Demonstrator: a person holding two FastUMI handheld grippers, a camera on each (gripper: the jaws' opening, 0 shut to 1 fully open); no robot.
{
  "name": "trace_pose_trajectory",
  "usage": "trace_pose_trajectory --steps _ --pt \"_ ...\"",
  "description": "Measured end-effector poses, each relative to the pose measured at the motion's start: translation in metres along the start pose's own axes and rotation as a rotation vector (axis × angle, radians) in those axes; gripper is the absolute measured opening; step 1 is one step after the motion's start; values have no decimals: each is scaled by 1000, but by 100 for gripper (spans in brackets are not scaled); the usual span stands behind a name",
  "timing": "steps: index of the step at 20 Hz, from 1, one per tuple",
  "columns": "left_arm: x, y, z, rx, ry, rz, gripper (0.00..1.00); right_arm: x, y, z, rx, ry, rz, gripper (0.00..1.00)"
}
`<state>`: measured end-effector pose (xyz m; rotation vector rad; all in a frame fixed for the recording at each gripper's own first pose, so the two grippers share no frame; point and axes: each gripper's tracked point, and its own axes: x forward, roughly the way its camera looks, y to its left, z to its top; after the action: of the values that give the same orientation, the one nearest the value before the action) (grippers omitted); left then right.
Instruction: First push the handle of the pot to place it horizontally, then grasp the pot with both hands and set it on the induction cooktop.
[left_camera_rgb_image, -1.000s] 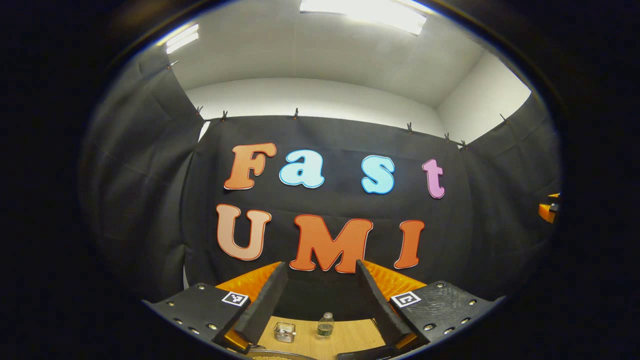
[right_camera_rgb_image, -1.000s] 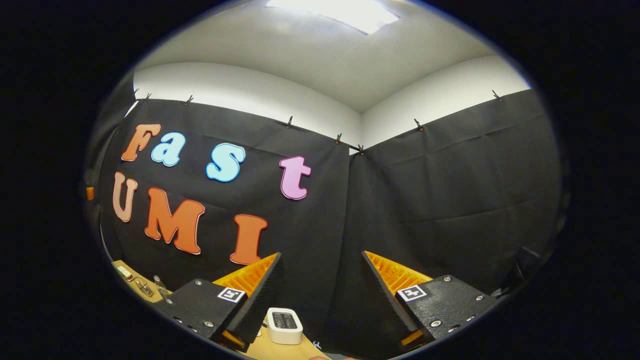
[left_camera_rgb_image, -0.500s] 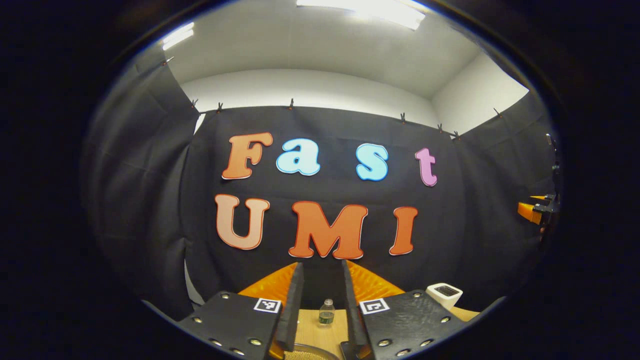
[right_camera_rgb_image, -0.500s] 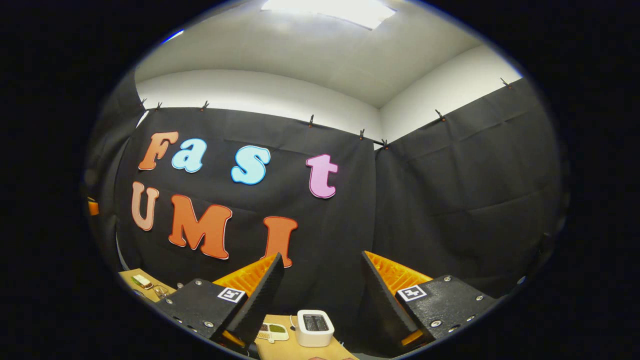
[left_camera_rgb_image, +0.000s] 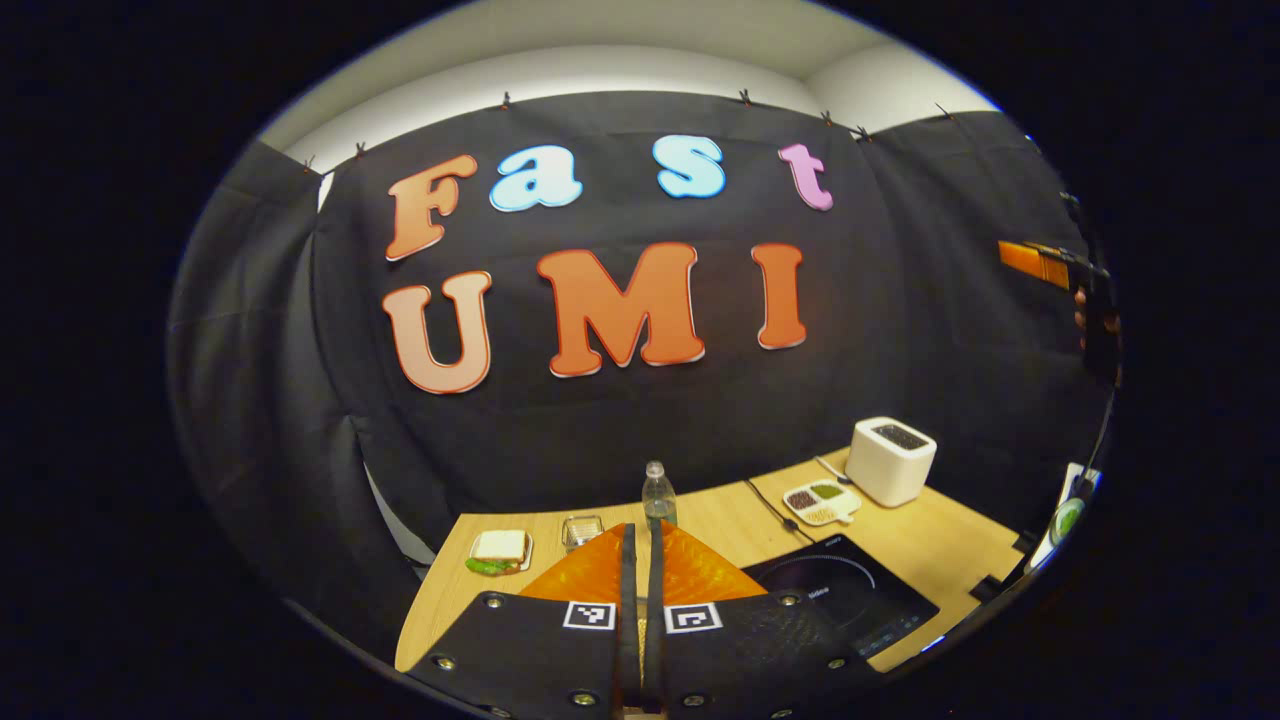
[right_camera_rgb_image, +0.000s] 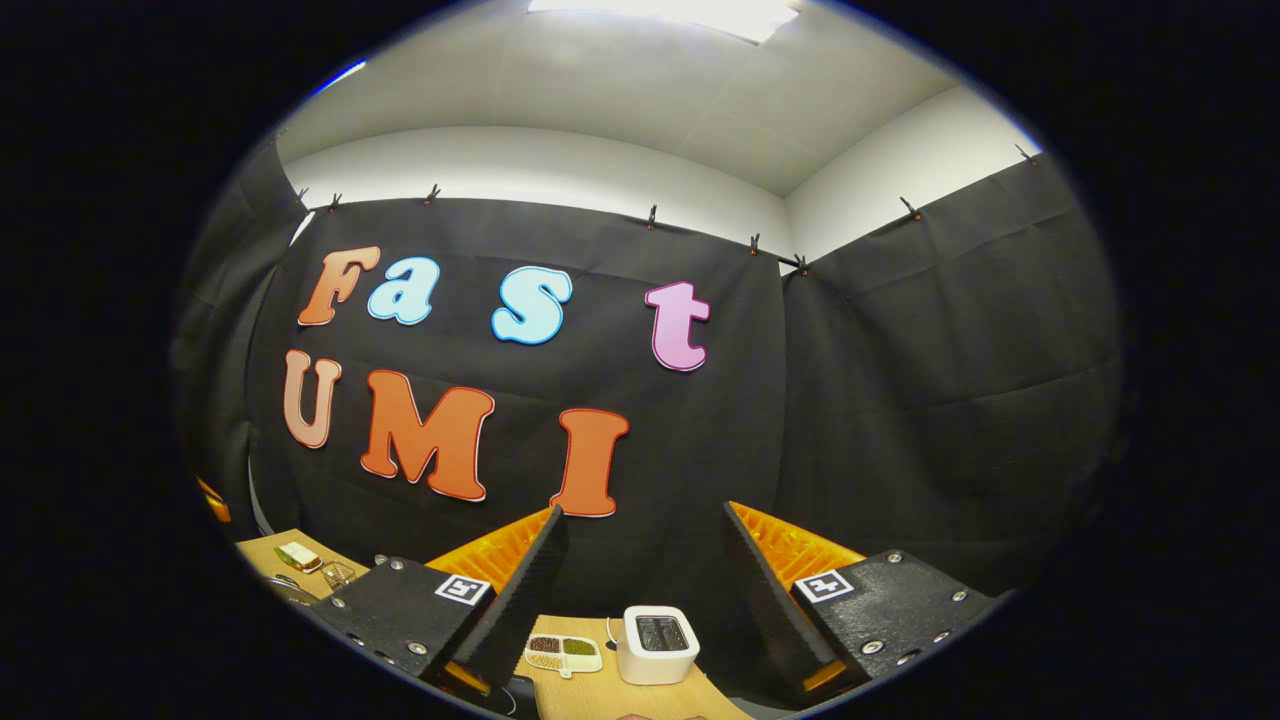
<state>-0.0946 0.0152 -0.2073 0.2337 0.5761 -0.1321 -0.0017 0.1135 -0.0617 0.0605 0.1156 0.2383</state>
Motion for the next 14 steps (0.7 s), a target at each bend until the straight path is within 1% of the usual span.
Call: trace_pose_trajectory --steps 2,5,7,9,11,14 --pt "5 -11 -37 16 109 -34 3 0 3 -9 0 15 11 95" --pt "6 -31 -104 -7 320 -108 4 -1 2 -24 -9 50 18 95" --pt "2 -37 -138 -3 438 -135 4 -3 -1 -32 -12 67 16 95" --pt "-10 -40 -167 -17 534 -166 5 -3 -5 -39 -16 84 10 95" --pt "-21 -46 -190 -27 628 -186 4 -5 -10 -48 -25 107 4 95" --pt "-27 -50 -233 1 747 -196 4 -5 -16 -56 -29 137 -2 95"
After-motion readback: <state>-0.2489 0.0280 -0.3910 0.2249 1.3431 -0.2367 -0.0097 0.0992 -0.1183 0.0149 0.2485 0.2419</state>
